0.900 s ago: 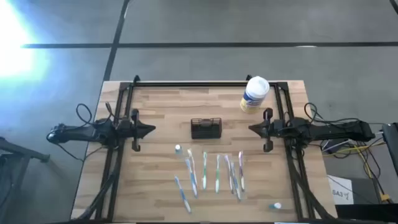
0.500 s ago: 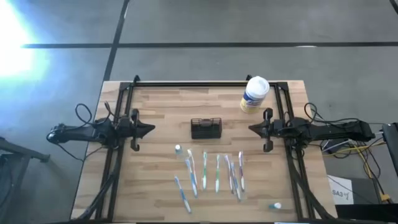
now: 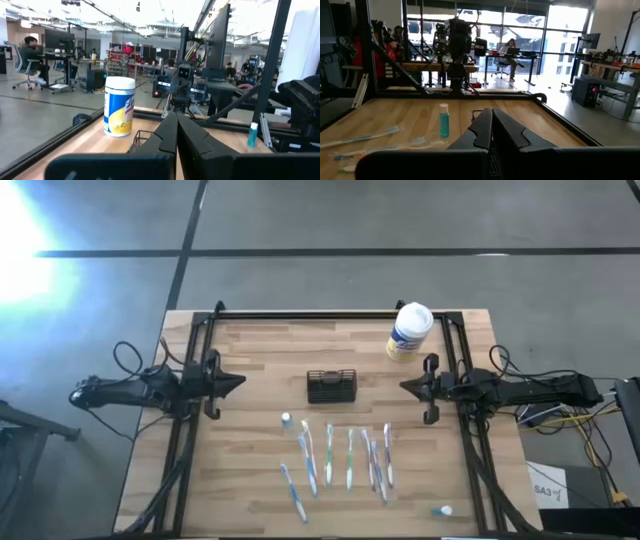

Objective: Pick & Place toothbrushing station
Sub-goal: Put the top mouthwash bottle into the black wire organizer

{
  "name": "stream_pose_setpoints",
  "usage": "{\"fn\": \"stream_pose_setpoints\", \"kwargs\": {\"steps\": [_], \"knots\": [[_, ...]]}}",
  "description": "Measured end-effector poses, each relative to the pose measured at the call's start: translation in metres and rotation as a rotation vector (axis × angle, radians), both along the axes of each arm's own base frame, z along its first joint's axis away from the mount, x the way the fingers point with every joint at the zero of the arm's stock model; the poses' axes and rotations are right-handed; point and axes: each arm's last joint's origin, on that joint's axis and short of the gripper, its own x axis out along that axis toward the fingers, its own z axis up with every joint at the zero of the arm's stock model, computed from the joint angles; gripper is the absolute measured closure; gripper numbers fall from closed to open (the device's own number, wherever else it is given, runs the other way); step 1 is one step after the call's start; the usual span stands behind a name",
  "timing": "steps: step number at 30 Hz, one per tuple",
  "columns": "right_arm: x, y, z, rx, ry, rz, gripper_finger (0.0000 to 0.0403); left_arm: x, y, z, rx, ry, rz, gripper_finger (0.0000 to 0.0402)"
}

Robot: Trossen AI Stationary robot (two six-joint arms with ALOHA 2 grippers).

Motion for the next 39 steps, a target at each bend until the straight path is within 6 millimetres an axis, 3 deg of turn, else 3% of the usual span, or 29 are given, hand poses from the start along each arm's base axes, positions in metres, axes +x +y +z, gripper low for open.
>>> {"fn": "stream_pose_setpoints", "kwargs": {"steps": [4, 10, 16, 27, 33, 39], "knots": [[0.000, -0.002, 0.000, -0.007, 0.002, -0.060, 0.0394, 0.005, 0.000, 0.014, 0.030, 0.092, 0.013, 0.0398], [-0.001, -0.004, 0.002, 0.008, -0.015, -0.134, 0.0394, 0.021, -0.002, 0.017, 0.127, 0.231, -0.005, 0.0398], [0.000, -0.004, 0.000, 0.055, -0.003, -0.130, 0.0394, 0.040, -0.002, 0.034, -0.005, 0.314, 0.038, 0.0393], [0.003, -0.004, -0.003, 0.024, 0.033, -0.136, 0.0394, 0.103, -0.005, 0.074, -0.101, 0.890, 0.185, 0.0356], [0.003, -0.004, -0.004, 0.024, 0.034, -0.136, 0.0394, 0.142, -0.007, 0.079, -0.135, 1.070, 0.279, 0.0336], [0.003, -0.004, -0.003, 0.007, 0.034, -0.137, 0.0394, 0.172, -0.012, 0.082, -0.234, 1.164, 0.290, 0.0276]]}}
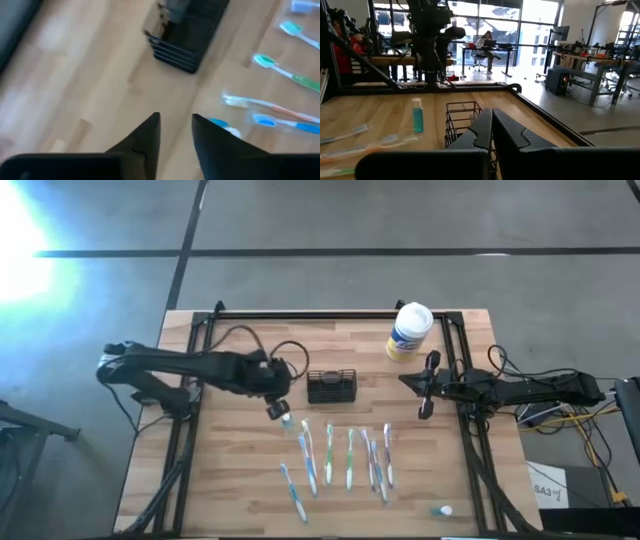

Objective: Pick & Place toothbrushing station
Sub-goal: Put the top mouthwash bottle into the black wire organizer

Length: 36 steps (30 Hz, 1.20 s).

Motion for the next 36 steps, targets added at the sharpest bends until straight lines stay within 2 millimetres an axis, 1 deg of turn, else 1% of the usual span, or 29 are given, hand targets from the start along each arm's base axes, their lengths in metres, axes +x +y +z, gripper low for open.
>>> {"fn": "stream_pose_setpoints", "kwargs": {"steps": [3, 6, 11, 15, 20, 24, 30, 36], "knots": [[0.000, 0.000, 0.000, -0.021, 0.005, -0.002, 0.0394, 0.013, -0.004, -0.003, -0.090, 0.034, -0.017, 0.0239], [0.000, 0.000, 0.000, -0.030, 0.007, -0.002, 0.0394, 0.021, -0.008, -0.010, -0.143, 0.085, -0.011, 0.0209], [0.000, 0.000, 0.000, -0.038, 0.008, -0.002, 0.0394, 0.024, -0.016, -0.022, -0.158, 0.179, 0.018, 0.0181], [0.000, 0.000, 0.001, -0.039, -0.003, -0.002, 0.0394, 0.024, -0.020, -0.032, -0.163, 0.205, 0.052, 0.0174], [0.000, 0.000, 0.004, -0.037, -0.028, -0.003, 0.0394, 0.024, -0.022, -0.039, -0.167, 0.213, 0.079, 0.0175], [0.000, 0.000, 0.004, -0.034, -0.030, -0.002, 0.0394, 0.025, -0.023, -0.040, -0.178, 0.214, 0.073, 0.0174], [0.000, 0.000, 0.003, -0.034, -0.024, 0.000, 0.0394, 0.032, -0.026, -0.043, -0.252, 0.192, 0.038, 0.0174], [0.000, 0.000, 0.002, -0.016, -0.021, 0.002, 0.0394, 0.040, -0.027, -0.058, -0.245, 0.237, 0.040, 0.0174]]}}
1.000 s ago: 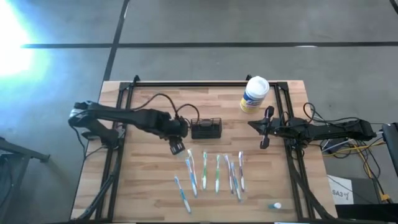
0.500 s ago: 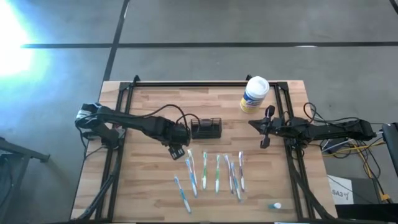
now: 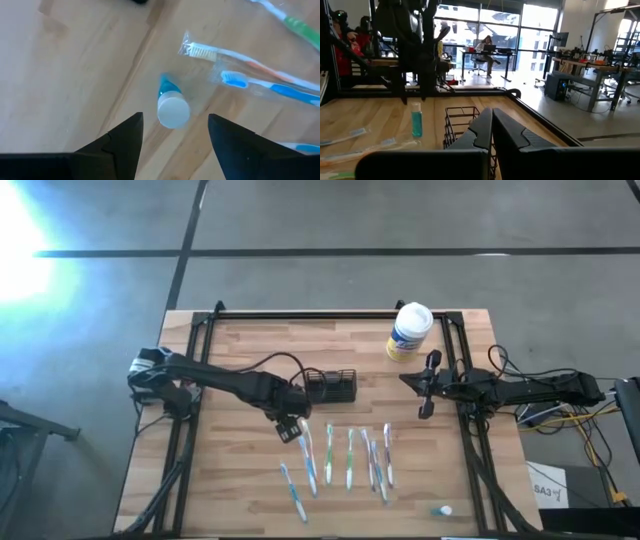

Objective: Pick & Place toothbrushing station
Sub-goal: Put the top mouthwash bottle into the black wire organizer

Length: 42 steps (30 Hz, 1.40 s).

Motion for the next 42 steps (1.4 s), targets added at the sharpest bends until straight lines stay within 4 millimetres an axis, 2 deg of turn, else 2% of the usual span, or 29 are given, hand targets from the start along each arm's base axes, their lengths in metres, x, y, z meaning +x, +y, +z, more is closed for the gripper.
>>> {"fn": "stream_pose_setpoints", "kwargs": {"steps": [8, 25, 31, 40, 42], "knots": [[0.000, 0.000, 0.000, -0.003, 0.000, -0.001, 0.0394, 0.009, 0.000, -0.015, 0.031, 0.027, -0.023, 0.0174], [0.000, 0.000, 0.000, -0.003, 0.000, -0.001, 0.0394, 0.008, 0.000, -0.015, 0.025, 0.031, -0.037, 0.0182], [0.000, 0.000, 0.000, -0.014, 0.002, -0.002, 0.0394, 0.008, 0.000, -0.015, 0.034, 0.036, -0.040, 0.0212], [0.000, 0.000, 0.000, -0.015, 0.002, -0.004, 0.0394, 0.008, 0.001, -0.014, 0.071, 0.033, -0.084, 0.0304], [0.000, 0.000, 0.000, -0.019, 0.003, -0.004, 0.0394, 0.008, 0.001, -0.014, 0.079, 0.033, -0.102, 0.0306]]}}
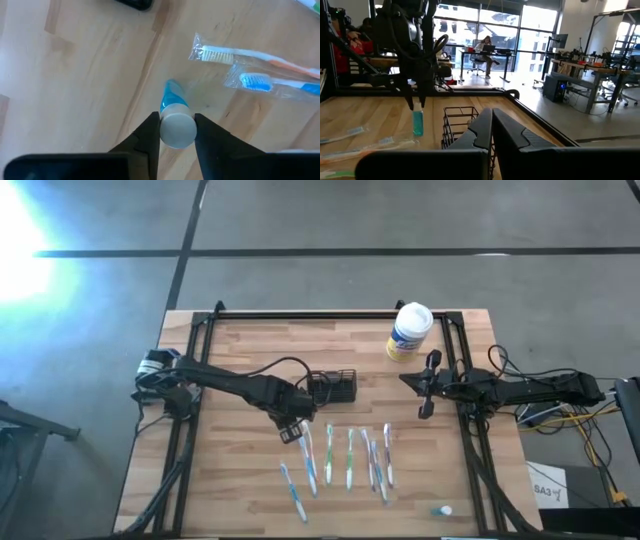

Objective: Pick & Place toothbrushing station
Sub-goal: Put the top mouthwash bottle into the black wire organizer

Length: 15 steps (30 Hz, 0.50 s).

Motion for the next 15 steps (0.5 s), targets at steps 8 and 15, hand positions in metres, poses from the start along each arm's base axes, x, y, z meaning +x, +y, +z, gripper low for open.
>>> {"fn": "stream_pose_setpoints", "kwargs": {"steps": [8, 15], "knots": [[0.000, 0.000, 0.000, -0.002, 0.000, 0.000, 0.0394, 0.000, 0.000, 0.007, 0.014, 0.015, -0.080, 0.0306], [0.000, 0.000, 0.000, -0.001, 0.000, 0.000, 0.0394, 0.014, -0.001, 0.064, 0.042, -0.101, -0.237, 0.0306]]}}
